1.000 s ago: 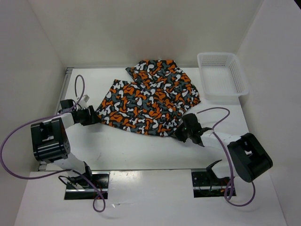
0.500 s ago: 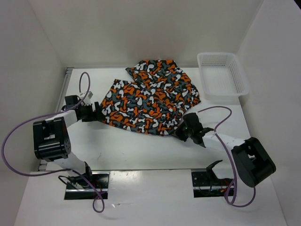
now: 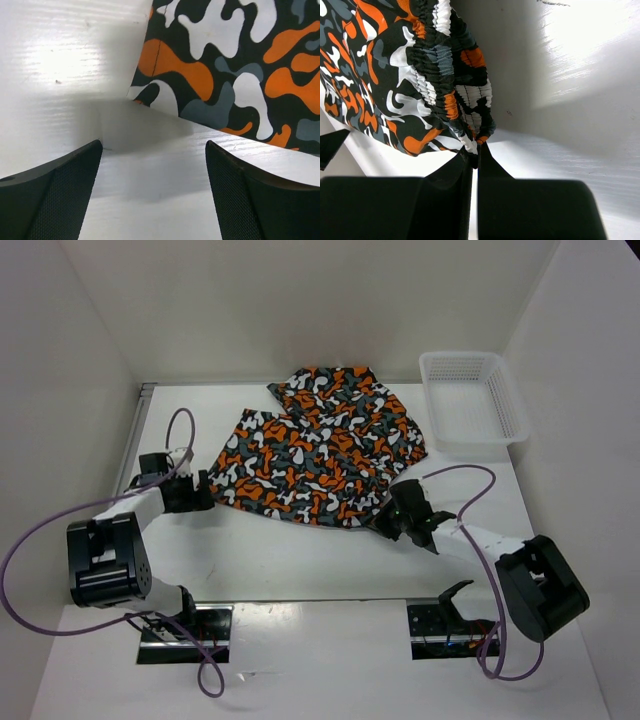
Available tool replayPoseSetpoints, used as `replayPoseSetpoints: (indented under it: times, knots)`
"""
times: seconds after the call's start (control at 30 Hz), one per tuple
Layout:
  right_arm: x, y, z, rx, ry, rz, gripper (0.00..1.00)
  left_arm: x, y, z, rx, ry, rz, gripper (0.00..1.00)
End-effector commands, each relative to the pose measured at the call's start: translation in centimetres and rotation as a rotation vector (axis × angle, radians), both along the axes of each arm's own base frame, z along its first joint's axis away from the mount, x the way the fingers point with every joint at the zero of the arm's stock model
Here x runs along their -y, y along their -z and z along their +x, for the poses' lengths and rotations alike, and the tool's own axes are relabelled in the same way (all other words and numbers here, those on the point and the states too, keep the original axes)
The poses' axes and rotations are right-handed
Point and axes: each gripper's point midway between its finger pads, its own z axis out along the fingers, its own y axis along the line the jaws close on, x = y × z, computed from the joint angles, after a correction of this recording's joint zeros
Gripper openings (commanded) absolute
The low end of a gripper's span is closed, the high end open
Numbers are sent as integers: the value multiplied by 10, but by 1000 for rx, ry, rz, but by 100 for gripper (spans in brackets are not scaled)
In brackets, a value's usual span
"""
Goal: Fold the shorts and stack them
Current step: Fold the shorts
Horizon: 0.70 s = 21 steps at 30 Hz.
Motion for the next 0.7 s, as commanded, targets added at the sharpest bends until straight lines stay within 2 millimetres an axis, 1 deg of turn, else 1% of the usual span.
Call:
replayPoseSetpoints:
  times: [0.0,0.03,0.07,0.1,0.17,0.27,0.3,0.37,0.4,0.43,0.5,0.53,0.57,0.6,0.63,0.67]
  knots:
    - [1,-10,6,41,4,-18,0,14,17,-9,-22,49,-64,90]
    - [1,-10,6,41,4,-18,0,17,22,-13,-21,54,-73,89]
    - [1,-12,6,52,-3,-20,0,19,25,-12,-14,62,-83,89]
    - [1,-12,6,52,-3,-20,0,20,25,-5,14,71,-89,87]
    - [2,-13,5,52,-3,-20,0,21,30,-6,25,76,-94,87]
    - [4,-17,5,66,-3,-27,0,23,26,1,59,91,-104,88]
    - [4,-17,5,66,-3,-27,0,26,28,-3,53,97,-116,88]
    - [4,-17,5,66,-3,-27,0,26,28,-3,53,97,-116,88]
    - [4,-17,5,66,-3,-27,0,27,26,0,66,103,-120,87]
    - [4,-17,5,66,-3,-27,0,28,29,-4,56,102,-123,86]
    - [4,-17,5,66,-3,-27,0,30,30,-3,59,108,-132,84]
    - [4,-17,5,66,-3,-27,0,32,34,-6,52,113,-143,82]
    - [4,-17,5,66,-3,-27,0,32,34,-6,52,113,-143,82]
    - [4,-17,5,66,-3,-27,0,33,36,-10,33,112,-149,82]
    - [4,-17,5,66,-3,-27,0,33,28,-9,55,114,-143,82]
    - [4,-17,5,66,-3,-27,0,30,23,-9,51,104,-128,87]
